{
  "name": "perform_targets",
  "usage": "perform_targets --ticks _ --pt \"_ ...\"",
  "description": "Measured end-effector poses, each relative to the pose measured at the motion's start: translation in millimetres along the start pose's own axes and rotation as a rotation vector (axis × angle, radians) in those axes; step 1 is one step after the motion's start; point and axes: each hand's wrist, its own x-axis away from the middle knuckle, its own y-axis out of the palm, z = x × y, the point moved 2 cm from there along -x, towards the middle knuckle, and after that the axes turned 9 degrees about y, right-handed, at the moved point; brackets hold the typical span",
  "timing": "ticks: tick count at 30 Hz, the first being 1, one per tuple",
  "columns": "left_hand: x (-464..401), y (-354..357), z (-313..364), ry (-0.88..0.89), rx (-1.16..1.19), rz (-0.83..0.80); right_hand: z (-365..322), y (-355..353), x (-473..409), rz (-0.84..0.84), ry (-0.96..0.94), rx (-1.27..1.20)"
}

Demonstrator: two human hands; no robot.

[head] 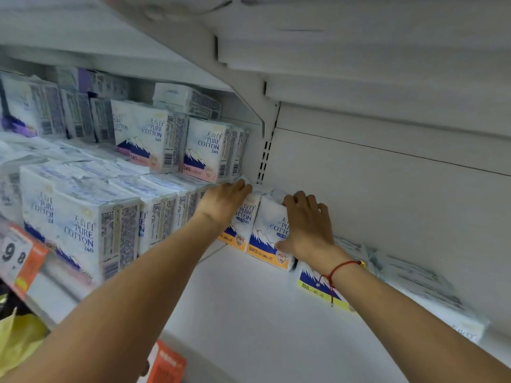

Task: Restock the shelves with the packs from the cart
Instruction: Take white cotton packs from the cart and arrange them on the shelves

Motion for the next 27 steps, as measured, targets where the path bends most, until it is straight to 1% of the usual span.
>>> perform_targets --ticks 6,9,11,14,17,20,23,27 --pt "-2 3 -2 -0.018 0.122 -0.047 -1 -4 0 -0.087 0.018 0.027" --pt "-3 1 -6 -0.043 0.262 -0.164 1 -7 1 -0.145 0.007 0.016" --pt "-5 -4 -9 -0.048 0.296 -0.236 4 -13 2 -0.208 0.012 -0.016" --pt "-5 -14 -10 -0.034 0.315 -0.288 7 -26 10 -0.277 0.015 -0.047" --pt "5 -28 -6 -0.007 0.341 -0.314 6 -45 27 -0.283 -0.006 -0.061" --pt "30 -54 3 0.053 0.307 -0.295 -3 -66 53 -0.274 -0.058 -0.052" --pt "69 -88 14 0.03 0.359 -0.279 -18 -87 86 -0.253 -0.118 -0.093" --pt "128 -137 15 -0.019 0.392 -0.36 -42 -116 135 -0.273 -0.233 -0.178"
